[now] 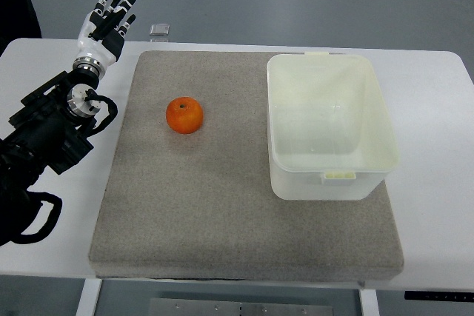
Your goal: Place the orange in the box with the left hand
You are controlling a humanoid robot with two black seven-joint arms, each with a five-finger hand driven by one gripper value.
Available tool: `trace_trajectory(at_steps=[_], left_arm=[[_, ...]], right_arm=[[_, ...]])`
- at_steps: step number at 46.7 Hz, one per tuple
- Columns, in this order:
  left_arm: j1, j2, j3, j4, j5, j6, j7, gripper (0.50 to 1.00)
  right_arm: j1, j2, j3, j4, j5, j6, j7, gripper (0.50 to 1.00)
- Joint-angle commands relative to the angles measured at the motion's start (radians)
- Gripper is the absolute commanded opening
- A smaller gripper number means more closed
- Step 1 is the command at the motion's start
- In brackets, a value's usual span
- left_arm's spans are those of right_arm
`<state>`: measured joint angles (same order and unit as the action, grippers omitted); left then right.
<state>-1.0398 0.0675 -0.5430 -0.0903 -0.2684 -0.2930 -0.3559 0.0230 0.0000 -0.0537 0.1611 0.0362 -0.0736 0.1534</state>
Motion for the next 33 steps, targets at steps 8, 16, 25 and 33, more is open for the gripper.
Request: trace_trajectory(at_steps=[8,16,25,33], left_arm=[[0.003,0.0,0.0,0.0,0.0,0.002,0.0,0.994],[-0.003,0.0,0.002,0.0,0.0,0.002,0.002,0.994],[-0.003,0.0,0.0,0.001,0.0,0.002,0.0,0.994],[-0.008,0.0,0.0,0.001,0.0,0.003,0.002,0.992]], right_arm=[[0.0,0.0,0.0,0.0,-0.001,0.0,0.0,0.926],[0.0,0.0,0.0,0.0,0.001,0.0,0.0,0.926],[0.0,0.0,0.0,0.0,0.001,0.0,0.0,0.926],[0.0,0.0,0.0,0.0,-0.001,0.0,0.0,0.926]])
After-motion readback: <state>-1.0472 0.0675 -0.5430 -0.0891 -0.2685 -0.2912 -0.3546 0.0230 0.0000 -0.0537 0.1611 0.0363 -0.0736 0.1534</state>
